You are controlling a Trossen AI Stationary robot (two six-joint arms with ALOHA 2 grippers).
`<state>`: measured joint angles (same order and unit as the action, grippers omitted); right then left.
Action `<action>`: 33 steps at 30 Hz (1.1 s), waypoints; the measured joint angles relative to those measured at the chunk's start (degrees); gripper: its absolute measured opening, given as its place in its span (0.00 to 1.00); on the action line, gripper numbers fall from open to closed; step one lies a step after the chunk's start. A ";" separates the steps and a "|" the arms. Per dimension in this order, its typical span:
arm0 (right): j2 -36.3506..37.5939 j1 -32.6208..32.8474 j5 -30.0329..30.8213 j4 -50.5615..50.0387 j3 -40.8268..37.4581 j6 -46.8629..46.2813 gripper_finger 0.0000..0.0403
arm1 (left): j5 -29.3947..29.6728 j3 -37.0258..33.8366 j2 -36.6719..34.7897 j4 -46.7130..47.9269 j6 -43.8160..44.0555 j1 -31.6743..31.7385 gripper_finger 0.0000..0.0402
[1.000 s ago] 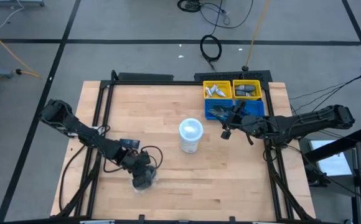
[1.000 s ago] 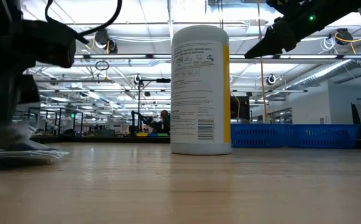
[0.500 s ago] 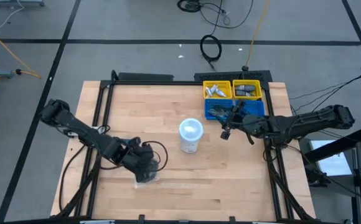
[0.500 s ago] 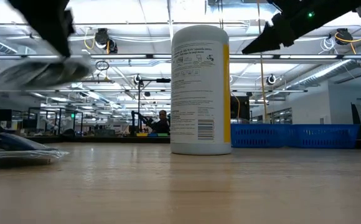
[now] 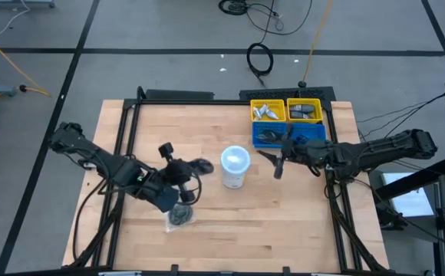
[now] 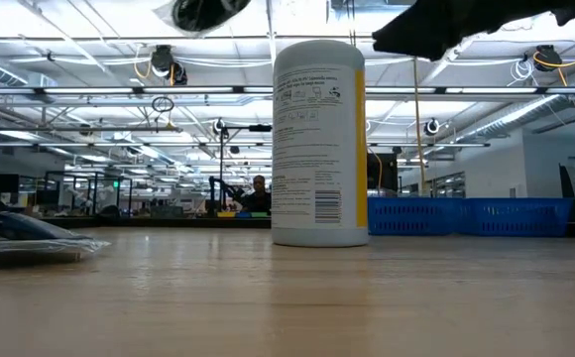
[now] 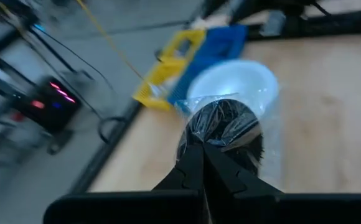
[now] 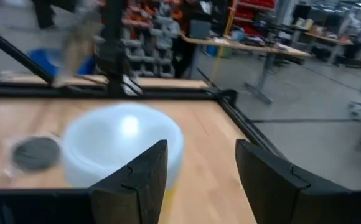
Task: Pick & Place Travel size toiletries
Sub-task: Put the black hair brush into the left blue bin
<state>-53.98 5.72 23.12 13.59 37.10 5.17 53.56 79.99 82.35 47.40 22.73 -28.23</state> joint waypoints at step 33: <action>-0.13 0.00 -5.37 12.40 0.00 -1.39 0.44 | -12.07 -0.05 10.95 -56.38 -36.92 19.69 0.00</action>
<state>-54.11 5.72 17.75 25.99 37.10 3.79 41.49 79.94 93.29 -8.98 -14.19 -8.54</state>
